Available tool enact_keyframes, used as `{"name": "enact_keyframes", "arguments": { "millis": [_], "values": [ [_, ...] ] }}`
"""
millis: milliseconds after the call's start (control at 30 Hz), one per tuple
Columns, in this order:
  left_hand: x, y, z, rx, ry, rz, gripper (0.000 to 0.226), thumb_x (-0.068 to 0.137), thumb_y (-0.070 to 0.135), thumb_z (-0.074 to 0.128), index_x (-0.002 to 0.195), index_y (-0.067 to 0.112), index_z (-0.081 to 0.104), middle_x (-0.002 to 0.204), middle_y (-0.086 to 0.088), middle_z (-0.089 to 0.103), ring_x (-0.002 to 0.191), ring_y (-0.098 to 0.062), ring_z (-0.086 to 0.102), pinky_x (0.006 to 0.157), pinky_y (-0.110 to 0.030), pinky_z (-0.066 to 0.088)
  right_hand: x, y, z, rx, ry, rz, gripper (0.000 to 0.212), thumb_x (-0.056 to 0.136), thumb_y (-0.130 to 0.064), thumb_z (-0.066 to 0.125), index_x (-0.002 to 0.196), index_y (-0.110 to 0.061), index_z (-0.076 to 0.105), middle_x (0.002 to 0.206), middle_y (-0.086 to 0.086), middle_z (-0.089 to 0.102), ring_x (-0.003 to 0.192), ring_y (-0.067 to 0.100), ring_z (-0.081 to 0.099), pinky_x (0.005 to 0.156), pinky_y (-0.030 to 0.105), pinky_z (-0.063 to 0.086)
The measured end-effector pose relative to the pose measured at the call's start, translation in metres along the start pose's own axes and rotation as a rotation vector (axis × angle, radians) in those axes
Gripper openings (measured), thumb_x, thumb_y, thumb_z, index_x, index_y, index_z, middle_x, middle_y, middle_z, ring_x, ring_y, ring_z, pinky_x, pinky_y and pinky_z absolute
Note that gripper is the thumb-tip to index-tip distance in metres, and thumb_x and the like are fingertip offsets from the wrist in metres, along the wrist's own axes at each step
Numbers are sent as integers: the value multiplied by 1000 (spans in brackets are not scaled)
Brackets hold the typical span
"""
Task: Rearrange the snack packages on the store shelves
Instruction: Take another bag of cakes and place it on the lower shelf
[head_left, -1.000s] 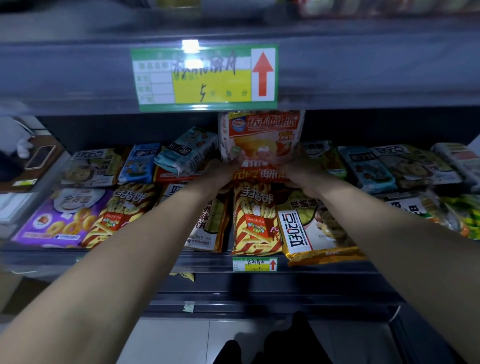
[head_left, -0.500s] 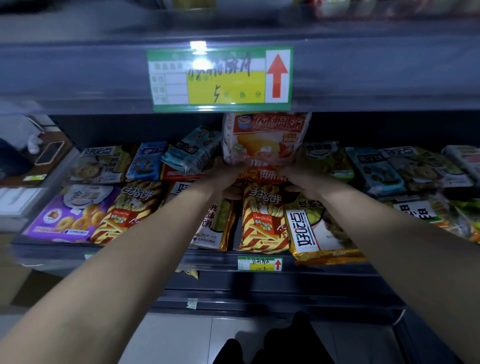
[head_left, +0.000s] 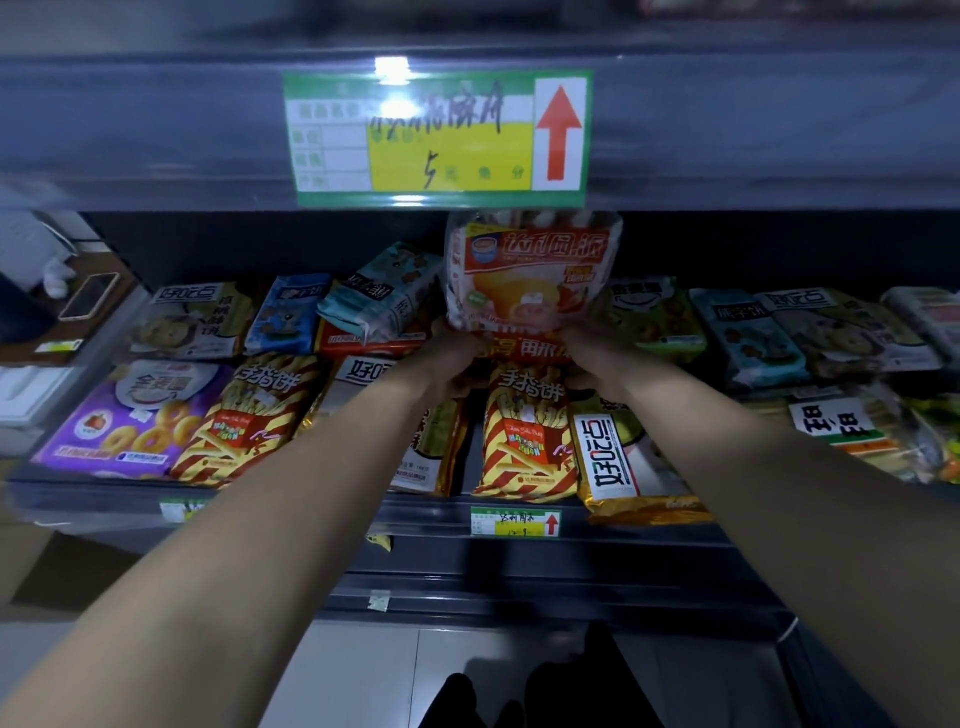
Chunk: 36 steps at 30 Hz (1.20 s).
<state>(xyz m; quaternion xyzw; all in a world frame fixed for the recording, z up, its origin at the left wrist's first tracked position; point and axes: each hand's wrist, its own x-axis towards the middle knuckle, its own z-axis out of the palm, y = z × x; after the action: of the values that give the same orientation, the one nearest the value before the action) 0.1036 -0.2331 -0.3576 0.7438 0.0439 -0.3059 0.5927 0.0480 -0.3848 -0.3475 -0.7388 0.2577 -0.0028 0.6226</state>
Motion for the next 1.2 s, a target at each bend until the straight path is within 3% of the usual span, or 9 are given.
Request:
{"name": "enact_keyframes", "arguments": {
  "millis": [100,300,433,500,567,667,833,1000,1200],
  "values": [
    [3,0,1,-45,38,-13,57,91,32,56,136,19,24,124,-7,58,92,-22,62,89,-41,51,1,-2,1,36,37,28,53,95,-36,52,137,-36,20,112,-6,53,82,11,55,59,29,46],
    [-2,13,2,31,194,26,57,90,40,56,136,15,32,96,-2,62,65,-12,57,52,-24,45,2,-9,1,106,20,70,60,89,-40,61,136,-37,24,113,-3,61,79,9,59,52,24,45],
    [-8,13,-4,123,277,96,40,90,36,57,120,9,50,71,-2,54,52,-13,47,30,-10,33,-4,-13,2,158,-3,53,75,71,-43,77,126,-35,26,117,-1,55,96,20,56,68,36,50],
    [-10,10,-10,172,295,116,41,86,37,63,115,9,53,72,-3,59,54,-14,53,33,-14,38,-4,-13,4,132,-18,88,89,57,-48,81,126,-32,28,120,0,54,106,24,54,79,44,51],
    [-12,6,-16,182,260,114,54,77,38,73,117,9,53,94,-4,67,74,-18,62,45,-21,43,-3,-10,8,83,-61,129,80,63,-43,80,126,-25,34,119,-1,54,112,23,52,86,44,49],
    [-17,6,-19,274,203,75,75,68,32,81,128,6,45,115,-7,64,99,-23,62,50,-19,41,6,-2,14,61,-59,151,83,70,-34,79,137,-23,32,124,0,55,112,22,51,80,40,47],
    [-27,14,-17,413,88,71,48,77,14,73,120,4,53,111,-12,63,78,-17,59,44,-18,44,13,-1,19,40,26,81,70,74,-34,78,132,-21,42,120,0,59,101,16,54,61,25,43],
    [-40,17,-22,441,1,85,31,84,9,63,114,11,55,105,-7,62,69,-7,51,52,-19,39,19,6,17,-51,166,1,49,89,-32,63,132,-20,44,127,6,58,115,25,57,90,39,50],
    [-49,13,-34,561,29,167,30,82,24,68,107,11,58,95,-13,64,78,-16,59,68,-25,51,16,5,14,-353,364,-61,39,99,-24,44,134,-8,37,134,16,52,119,33,53,90,37,45]
  ]
}}
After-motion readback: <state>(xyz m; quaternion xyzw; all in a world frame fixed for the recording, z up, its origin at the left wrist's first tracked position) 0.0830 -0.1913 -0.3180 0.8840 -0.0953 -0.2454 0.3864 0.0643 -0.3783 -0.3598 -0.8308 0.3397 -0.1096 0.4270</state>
